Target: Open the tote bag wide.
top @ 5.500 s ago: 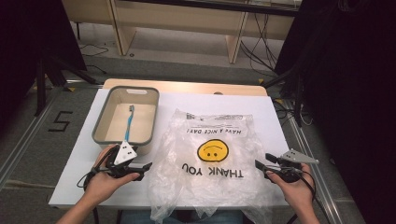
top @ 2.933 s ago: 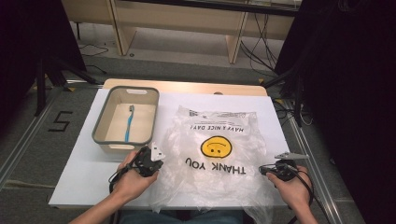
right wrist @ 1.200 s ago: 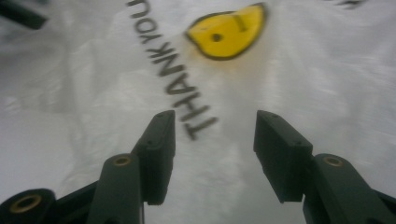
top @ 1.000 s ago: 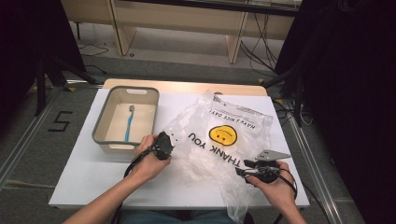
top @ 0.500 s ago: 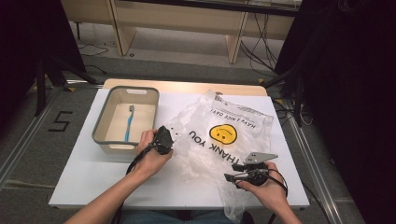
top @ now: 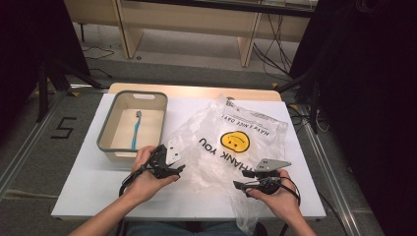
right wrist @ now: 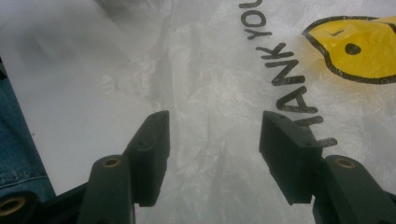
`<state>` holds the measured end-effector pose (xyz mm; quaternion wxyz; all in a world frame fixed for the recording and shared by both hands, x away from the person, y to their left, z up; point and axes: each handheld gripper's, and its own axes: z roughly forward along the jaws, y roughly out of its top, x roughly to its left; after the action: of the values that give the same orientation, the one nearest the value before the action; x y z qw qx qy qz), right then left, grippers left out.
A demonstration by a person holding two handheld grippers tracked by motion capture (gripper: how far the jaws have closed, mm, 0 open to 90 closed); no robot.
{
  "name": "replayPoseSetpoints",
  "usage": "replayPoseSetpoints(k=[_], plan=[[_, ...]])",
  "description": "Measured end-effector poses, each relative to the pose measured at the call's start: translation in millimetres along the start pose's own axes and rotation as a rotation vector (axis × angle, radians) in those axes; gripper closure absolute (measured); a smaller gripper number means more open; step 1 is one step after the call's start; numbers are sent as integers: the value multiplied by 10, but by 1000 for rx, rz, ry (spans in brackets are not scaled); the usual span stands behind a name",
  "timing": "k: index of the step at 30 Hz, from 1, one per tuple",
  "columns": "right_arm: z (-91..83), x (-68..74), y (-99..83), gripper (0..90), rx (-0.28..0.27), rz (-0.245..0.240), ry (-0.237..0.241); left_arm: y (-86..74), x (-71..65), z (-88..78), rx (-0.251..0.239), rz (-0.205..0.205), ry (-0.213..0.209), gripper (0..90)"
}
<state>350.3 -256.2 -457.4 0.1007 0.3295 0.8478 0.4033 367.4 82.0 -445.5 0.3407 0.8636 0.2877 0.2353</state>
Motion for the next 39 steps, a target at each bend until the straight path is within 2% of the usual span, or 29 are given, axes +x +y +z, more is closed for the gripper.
replayPoseSetpoints(k=[3, 7, 11, 15, 20, 23, 26, 39], plan=[[23, 1, 21, 439, -6, -5, -7, -83, -21, -53, -8, -23, -42, 355], [53, -8, 49, 440, -19, -3, -18, -176, -28, -101, -37, -53, -53, 344], [88, -31, 77, 441, -30, 0, -27, -253, -24, -141, -49, -64, -70, 341], [115, -65, 106, 441, -38, 5, -36, -327, -17, -165, -39, -73, -76, 320], [139, -101, 120, 430, -49, 19, -47, -395, -2, -199, -49, -94, -86, 283], [146, -106, 112, 430, -50, 18, -50, -427, -8, -224, -50, -93, -99, 262], [162, -98, 108, 426, -44, 15, -41, -453, -23, -243, -49, -93, -93, 261], [407, 62, 228, 409, 4, -63, 11, -364, -180, -297, -78, -61, -96, 301]])
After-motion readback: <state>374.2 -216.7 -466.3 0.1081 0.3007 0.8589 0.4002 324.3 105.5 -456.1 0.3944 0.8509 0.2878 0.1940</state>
